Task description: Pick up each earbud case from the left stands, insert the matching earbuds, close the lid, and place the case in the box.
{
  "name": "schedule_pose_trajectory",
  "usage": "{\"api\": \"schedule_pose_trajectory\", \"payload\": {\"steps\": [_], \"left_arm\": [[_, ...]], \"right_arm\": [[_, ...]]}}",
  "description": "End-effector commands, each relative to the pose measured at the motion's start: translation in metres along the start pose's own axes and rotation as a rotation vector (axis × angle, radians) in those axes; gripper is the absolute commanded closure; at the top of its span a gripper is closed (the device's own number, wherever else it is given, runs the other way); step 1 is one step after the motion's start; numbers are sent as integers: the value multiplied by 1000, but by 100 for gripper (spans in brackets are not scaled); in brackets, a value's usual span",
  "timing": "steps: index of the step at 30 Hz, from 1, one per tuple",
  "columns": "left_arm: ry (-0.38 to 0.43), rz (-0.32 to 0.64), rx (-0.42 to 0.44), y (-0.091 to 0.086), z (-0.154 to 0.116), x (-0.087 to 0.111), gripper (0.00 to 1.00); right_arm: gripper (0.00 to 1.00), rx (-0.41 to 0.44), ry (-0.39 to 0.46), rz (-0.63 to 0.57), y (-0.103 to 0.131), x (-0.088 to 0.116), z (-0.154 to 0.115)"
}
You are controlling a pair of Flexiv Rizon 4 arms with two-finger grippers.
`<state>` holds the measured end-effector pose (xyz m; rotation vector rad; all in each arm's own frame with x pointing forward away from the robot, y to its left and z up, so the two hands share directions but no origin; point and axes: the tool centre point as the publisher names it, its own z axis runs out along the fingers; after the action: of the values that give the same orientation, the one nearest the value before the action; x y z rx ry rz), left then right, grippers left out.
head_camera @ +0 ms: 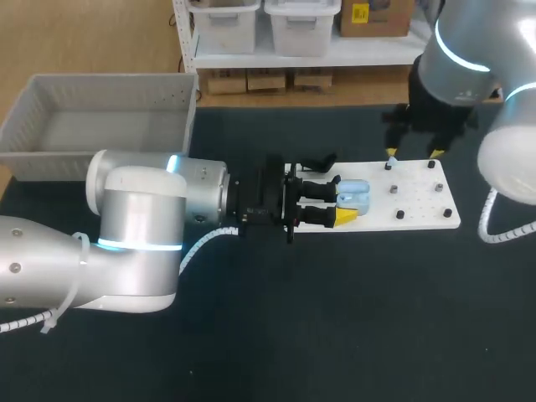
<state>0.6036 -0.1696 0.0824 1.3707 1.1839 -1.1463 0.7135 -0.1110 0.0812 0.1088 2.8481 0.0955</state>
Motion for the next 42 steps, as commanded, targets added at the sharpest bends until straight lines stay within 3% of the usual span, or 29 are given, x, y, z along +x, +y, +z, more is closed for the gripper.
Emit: {"api": "schedule_pose_trajectory", "payload": {"steps": [1, 12, 34, 42], "left_arm": [[-4, 4, -9, -2, 0, 1, 100], [-4, 4, -9, -2, 0, 1, 100], [-4, 4, -9, -2, 0, 1, 100], [-4, 4, -9, -2, 0, 1, 100]], "right_arm": [[30, -12, 39, 20, 3, -11, 18], [50, -56, 81, 89, 4, -15, 37], [52, -82, 112, 141, 8, -23, 72], [57, -91, 117, 151, 6, -23, 75]]}}
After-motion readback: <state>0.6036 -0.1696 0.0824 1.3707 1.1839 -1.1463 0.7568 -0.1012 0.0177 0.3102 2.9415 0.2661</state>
